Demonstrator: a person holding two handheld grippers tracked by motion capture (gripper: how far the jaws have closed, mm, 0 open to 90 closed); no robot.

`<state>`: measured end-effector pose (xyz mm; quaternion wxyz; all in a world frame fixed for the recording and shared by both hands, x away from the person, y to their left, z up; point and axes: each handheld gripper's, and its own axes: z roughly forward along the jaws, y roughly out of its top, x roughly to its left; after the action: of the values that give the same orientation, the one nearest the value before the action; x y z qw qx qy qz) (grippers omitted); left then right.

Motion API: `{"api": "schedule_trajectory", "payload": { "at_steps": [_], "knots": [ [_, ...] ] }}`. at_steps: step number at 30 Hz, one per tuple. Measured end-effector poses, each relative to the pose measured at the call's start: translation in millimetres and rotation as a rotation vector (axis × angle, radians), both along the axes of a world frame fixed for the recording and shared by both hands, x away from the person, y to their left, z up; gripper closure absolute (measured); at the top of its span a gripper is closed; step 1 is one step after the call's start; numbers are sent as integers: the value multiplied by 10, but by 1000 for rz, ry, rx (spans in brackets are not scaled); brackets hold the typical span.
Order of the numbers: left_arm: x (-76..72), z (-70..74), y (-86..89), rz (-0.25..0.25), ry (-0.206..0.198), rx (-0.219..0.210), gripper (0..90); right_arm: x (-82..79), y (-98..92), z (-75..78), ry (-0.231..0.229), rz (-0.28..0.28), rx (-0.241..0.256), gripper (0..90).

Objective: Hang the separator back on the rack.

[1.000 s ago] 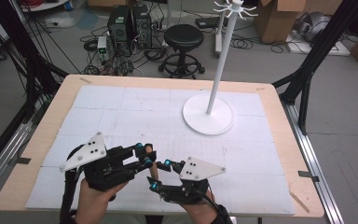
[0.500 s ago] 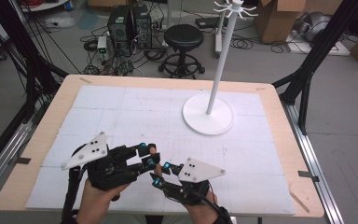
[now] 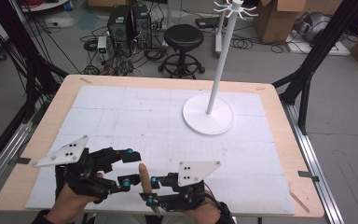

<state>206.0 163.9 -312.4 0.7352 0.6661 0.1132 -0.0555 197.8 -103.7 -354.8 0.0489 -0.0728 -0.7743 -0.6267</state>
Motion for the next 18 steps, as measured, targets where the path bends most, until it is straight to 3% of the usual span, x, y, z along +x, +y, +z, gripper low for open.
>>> {"api": "schedule_trajectory", "payload": {
  "at_steps": [3,6,11,18],
  "knots": [
    [-21,-45,-45,-86,6,-24,405,-21,32,-4,-2,65,11,699],
    [-43,-65,-96,-146,11,-21,418,-26,56,-16,6,103,16,699],
    [-47,-78,-105,-184,16,-36,474,-42,96,-35,13,165,20,699],
    [-60,-86,-95,-224,-3,-33,660,-26,112,-58,35,197,27,699]
  ]
}}
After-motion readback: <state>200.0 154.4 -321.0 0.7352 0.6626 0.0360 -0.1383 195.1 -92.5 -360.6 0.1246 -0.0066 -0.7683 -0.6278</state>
